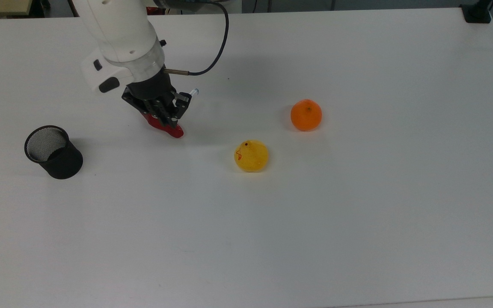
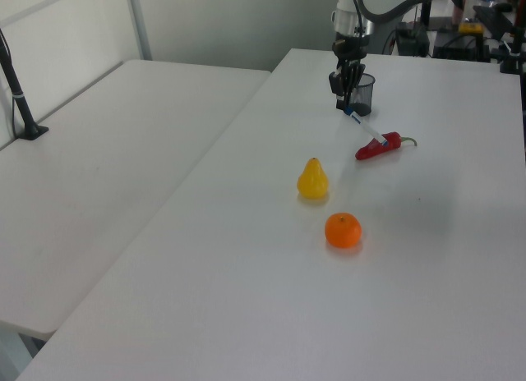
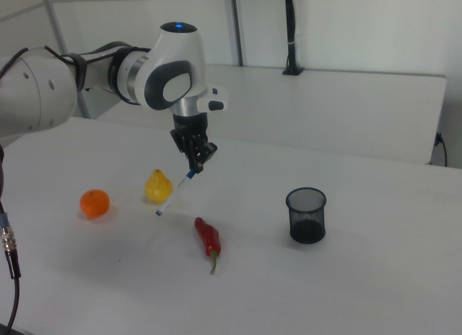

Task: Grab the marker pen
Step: 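Carry the marker past the red pepper toward the tangerine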

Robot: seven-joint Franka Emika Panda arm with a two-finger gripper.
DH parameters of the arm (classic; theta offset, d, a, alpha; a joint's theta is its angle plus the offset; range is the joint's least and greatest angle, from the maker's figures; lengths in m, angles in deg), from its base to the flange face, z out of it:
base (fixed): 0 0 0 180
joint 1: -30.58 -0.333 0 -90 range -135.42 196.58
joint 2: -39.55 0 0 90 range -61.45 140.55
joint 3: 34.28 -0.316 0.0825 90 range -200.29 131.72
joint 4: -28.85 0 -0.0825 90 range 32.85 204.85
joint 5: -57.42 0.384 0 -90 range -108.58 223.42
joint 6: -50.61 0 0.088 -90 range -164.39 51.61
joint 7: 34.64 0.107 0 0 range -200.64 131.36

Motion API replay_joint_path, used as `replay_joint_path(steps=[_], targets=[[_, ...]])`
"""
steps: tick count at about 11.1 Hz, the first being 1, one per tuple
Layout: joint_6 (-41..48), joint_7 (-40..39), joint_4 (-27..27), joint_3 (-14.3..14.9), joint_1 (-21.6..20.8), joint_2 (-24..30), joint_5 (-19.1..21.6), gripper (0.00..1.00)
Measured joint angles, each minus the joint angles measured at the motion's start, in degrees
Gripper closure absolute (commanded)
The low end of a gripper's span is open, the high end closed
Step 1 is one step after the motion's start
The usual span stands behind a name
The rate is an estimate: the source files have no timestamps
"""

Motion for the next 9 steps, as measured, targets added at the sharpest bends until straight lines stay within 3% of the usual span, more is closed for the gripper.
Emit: replay_joint_path(steps=[9], targets=[[10.58,-0.15,3.03,-0.15,-11.82,-0.52,-0.70,0.90]])
